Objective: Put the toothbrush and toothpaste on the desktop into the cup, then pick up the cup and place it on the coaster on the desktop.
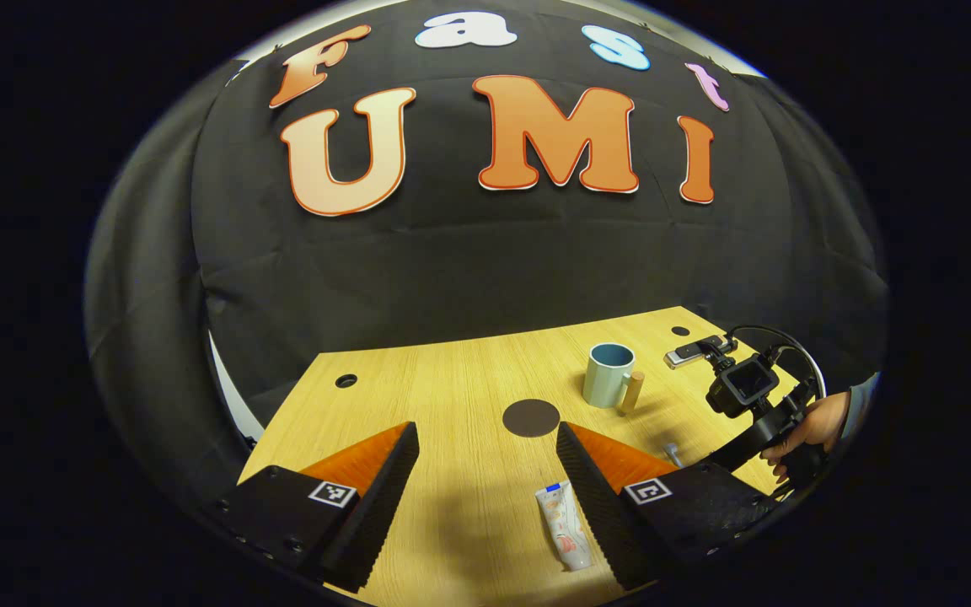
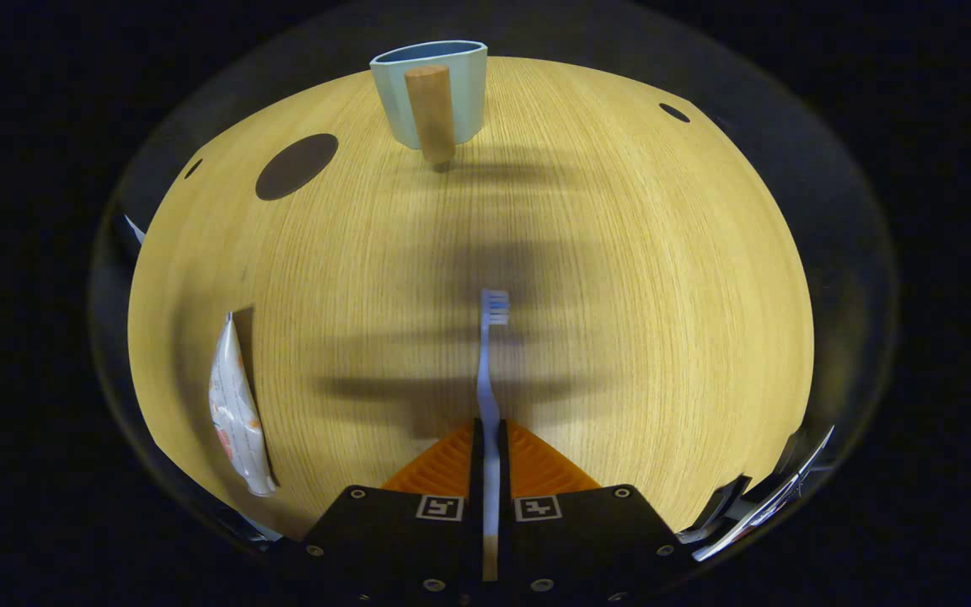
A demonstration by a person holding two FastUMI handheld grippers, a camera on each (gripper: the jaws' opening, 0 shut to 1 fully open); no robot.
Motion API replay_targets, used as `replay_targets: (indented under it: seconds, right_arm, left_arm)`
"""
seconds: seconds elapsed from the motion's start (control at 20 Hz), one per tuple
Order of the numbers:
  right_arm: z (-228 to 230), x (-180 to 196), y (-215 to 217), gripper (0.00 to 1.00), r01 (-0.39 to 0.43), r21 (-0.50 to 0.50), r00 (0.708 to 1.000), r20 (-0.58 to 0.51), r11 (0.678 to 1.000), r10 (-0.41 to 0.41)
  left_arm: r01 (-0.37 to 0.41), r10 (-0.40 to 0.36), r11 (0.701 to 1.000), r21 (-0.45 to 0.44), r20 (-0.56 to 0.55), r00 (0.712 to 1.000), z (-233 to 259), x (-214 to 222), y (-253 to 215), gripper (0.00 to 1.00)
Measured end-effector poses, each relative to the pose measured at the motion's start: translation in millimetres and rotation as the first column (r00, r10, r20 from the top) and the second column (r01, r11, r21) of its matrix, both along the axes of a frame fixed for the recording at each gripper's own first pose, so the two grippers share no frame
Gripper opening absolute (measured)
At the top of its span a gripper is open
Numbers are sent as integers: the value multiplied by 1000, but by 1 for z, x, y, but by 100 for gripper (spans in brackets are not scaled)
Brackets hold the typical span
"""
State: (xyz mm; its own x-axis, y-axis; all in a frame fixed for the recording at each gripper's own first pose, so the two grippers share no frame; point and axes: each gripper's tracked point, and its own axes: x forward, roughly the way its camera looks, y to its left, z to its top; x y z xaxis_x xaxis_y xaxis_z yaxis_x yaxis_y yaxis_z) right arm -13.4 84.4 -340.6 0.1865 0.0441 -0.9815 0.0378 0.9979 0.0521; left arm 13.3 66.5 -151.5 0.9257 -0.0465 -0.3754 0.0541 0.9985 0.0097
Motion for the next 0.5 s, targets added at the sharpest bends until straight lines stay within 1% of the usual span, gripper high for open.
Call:
replay_targets:
  seconds: [0.15, 0.25, 0.35, 0.5]
  right_arm:
    - [8, 5, 2, 6, 25, 20, 998, 50, 999, -26]
    - [22, 10, 6, 6, 40, 60, 994, 99, 997, -46]
    - [34, 7, 6, 6, 37, 74, 991, 129, 997, -47]
    - [54, 3, 6, 6, 31, 91, 984, 173, 995, -46]
  left_arm:
    - [31, -34, 998, -51, -58, 998, -11, 6, -6, 99]
    - [54, -62, 996, -78, -115, 991, -26, 9, -15, 99]
    - [85, -104, 990, -110, -177, 979, -39, 7, -27, 99]
    - [124, -169, 977, -173, -278, 946, -60, -3, -46, 95]
